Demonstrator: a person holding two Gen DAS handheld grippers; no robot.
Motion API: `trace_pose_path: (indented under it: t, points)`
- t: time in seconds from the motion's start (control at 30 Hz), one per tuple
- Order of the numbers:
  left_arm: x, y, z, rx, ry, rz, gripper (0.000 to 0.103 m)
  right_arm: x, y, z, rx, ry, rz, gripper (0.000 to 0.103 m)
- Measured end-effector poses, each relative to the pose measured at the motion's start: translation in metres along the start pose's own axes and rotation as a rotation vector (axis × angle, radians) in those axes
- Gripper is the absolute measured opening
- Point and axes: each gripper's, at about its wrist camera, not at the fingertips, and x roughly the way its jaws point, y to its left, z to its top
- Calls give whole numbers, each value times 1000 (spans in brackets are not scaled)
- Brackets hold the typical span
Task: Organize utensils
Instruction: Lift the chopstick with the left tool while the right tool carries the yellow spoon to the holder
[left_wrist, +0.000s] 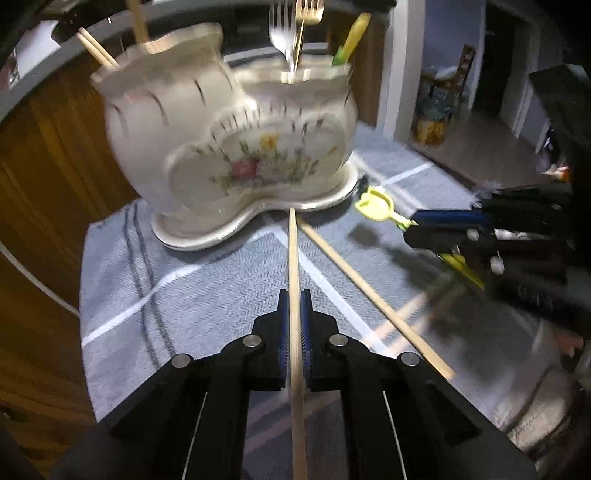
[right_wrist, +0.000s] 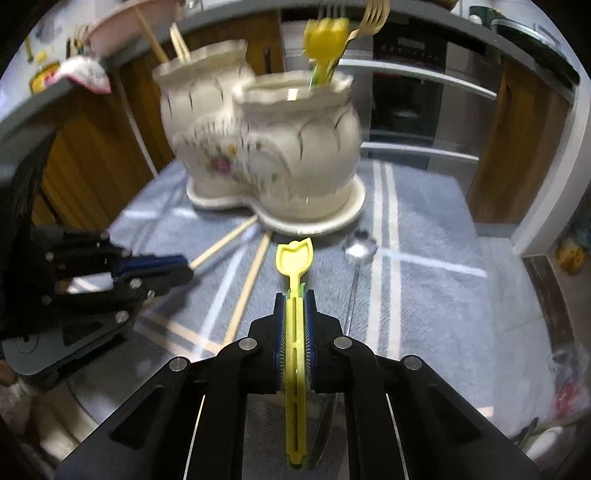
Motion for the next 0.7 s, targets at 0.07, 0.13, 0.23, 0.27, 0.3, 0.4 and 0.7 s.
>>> trace_pose_path:
  t: [0.07,0.13,0.23,0.27,0.3,0.4,0.7]
  points:
    - [-19,4,-4,-4,-72,-17,6,-13,-6,4,24,-53,34,11]
    - [-36,11,-6,-20,-135,-28,6,-27,-9,8,42,-106,55,11]
    - [-61,20,-5,-45,-224,-35,6,-43,-7,14,35,-170,78,11]
    - [-72,23,-3,-48,-261,-33,6,-51,-5,17,26,-203,91,11]
    - [-81,25,-1,-47,-296,-33,6,-55,-5,19,24,-222,98,11]
    - [-105,29,8,-41,-392,-25,6,-71,-3,28,18,-305,126,11]
    - [-146,61,57,-121,-609,-2,6,-82,-15,80,75,-492,175,11]
